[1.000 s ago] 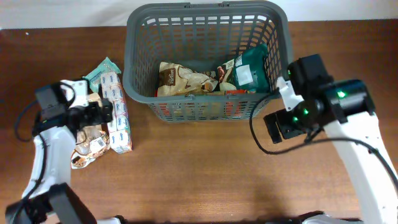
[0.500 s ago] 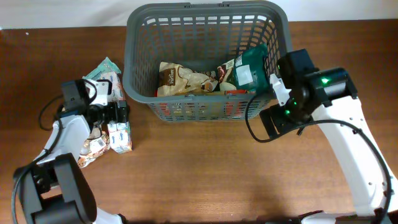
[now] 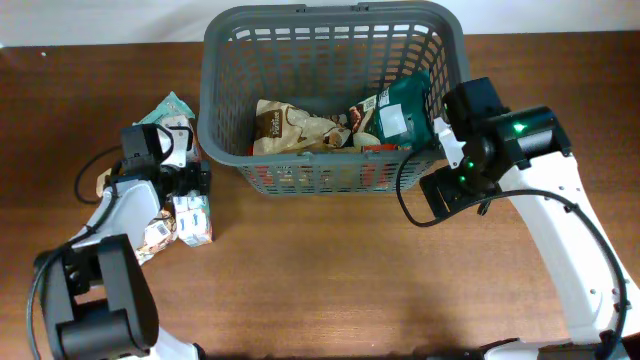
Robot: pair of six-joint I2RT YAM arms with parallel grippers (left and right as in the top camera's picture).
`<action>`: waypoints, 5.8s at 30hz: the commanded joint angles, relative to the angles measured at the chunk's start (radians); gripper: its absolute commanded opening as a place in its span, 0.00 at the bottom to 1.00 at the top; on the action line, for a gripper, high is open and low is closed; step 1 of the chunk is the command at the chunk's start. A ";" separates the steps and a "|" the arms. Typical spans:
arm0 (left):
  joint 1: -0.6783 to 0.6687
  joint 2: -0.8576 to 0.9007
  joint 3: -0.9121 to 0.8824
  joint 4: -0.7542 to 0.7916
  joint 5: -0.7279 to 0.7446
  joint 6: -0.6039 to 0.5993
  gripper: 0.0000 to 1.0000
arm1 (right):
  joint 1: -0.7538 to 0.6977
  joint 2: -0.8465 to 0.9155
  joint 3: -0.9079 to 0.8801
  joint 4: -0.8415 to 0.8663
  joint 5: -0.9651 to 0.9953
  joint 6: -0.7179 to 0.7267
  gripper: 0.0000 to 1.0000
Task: Pack container
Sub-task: 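Move the left gripper to the Kleenex tissue stack and grasp it, then lift the tissue stack with the left gripper and drop it into the basket, then lower the left gripper onto the brown Pantree pouch and grasp it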
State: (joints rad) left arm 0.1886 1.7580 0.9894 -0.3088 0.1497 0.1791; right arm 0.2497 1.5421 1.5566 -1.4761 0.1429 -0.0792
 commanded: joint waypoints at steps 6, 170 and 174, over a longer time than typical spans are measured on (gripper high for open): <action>-0.004 0.027 0.011 0.017 -0.020 -0.021 0.49 | -0.016 0.031 -0.017 -0.026 0.053 0.035 0.99; 0.084 -0.190 -0.232 0.128 -0.362 -0.608 0.99 | -0.016 0.031 -0.017 -0.026 0.053 0.035 0.99; 0.103 -0.168 -0.232 0.153 -0.336 -0.587 0.99 | -0.016 0.031 -0.017 -0.026 0.052 0.035 0.99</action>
State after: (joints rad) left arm 0.2768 1.5684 0.7601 -0.1654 -0.2203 -0.4473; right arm 0.2493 1.5421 1.5589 -1.4799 0.1680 -0.0776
